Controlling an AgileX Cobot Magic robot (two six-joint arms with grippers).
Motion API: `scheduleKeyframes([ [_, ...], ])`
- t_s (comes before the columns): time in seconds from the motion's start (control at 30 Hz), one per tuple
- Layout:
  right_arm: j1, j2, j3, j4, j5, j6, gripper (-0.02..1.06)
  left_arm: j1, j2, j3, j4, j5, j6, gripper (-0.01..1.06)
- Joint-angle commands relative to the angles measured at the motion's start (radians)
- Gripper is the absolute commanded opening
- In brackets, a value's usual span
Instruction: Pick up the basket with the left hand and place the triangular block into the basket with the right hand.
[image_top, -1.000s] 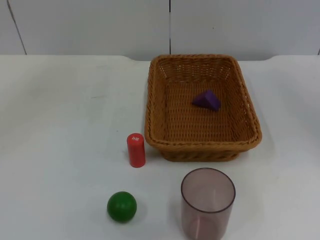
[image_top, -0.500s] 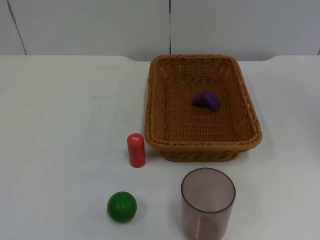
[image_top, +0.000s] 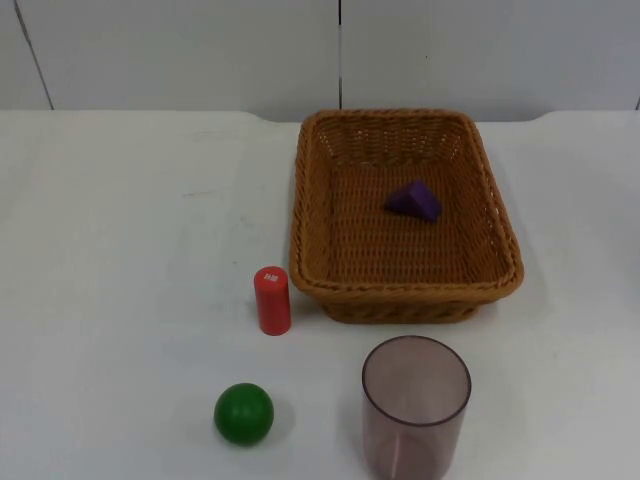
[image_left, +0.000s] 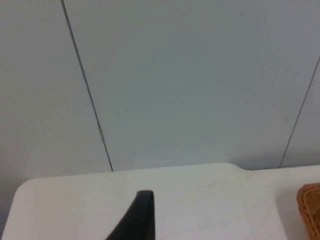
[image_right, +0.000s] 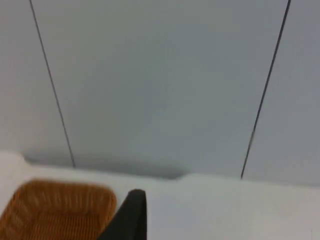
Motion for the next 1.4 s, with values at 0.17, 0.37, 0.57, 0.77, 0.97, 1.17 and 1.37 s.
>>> scheduleKeyframes([
  [0.17,-0.005,-0.058,-0.019,-0.006,-0.018,0.084,1.05,0.005,-0.011,-0.003,-0.006,0.020,-0.023,1.05],
  [0.37,-0.005,-0.189,-0.024,-0.116,0.053,0.082,1.05,0.005,-0.111,-0.003,-0.006,0.025,-0.014,1.05],
  [0.57,-0.005,-0.467,-0.024,-0.294,0.102,0.027,1.05,0.005,-0.371,0.023,-0.006,-0.015,0.000,1.05],
  [0.77,-0.005,-0.641,-0.024,-0.233,0.156,-0.014,1.05,0.005,-0.567,0.079,-0.051,-0.005,0.000,1.05],
  [0.97,-0.030,-0.804,-0.026,-0.041,0.271,-0.173,1.05,0.010,-0.795,0.127,0.020,0.064,0.000,1.05],
  [1.17,-0.116,-0.885,-0.026,0.088,0.318,-0.244,1.05,0.071,-0.916,0.127,0.017,0.111,0.076,1.05],
  [1.37,-0.129,-0.968,-0.026,0.099,0.379,-0.244,1.05,0.077,-1.026,0.127,0.012,0.214,0.144,1.05],
])
